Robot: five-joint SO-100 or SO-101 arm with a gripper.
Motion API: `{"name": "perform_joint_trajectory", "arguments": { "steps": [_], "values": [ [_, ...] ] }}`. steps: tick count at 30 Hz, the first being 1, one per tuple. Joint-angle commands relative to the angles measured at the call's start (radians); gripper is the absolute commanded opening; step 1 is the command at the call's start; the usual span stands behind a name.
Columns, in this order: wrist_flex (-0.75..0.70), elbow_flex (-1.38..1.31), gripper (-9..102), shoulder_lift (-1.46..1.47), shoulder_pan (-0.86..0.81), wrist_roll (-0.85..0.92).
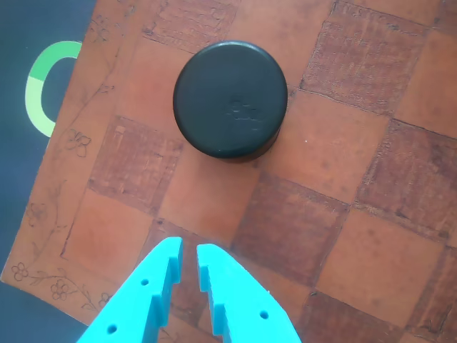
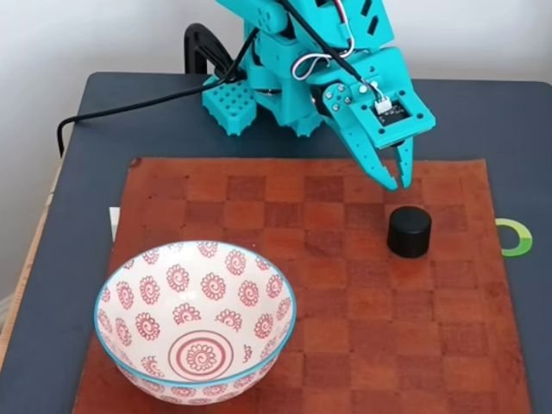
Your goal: Grasp a black cylinder and put it in the bin.
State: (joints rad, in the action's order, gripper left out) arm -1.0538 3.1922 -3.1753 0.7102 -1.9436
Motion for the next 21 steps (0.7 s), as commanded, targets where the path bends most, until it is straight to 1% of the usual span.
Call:
{"name": "perform_joint_trajectory", "arguments": {
  "steps": [1,21],
  "values": [
    [-0.005,-0.005,0,-0.008,-0.003,-0.006],
    [-0.005,-0.023,0,-0.008,0.003,-0.008]
  ]
}}
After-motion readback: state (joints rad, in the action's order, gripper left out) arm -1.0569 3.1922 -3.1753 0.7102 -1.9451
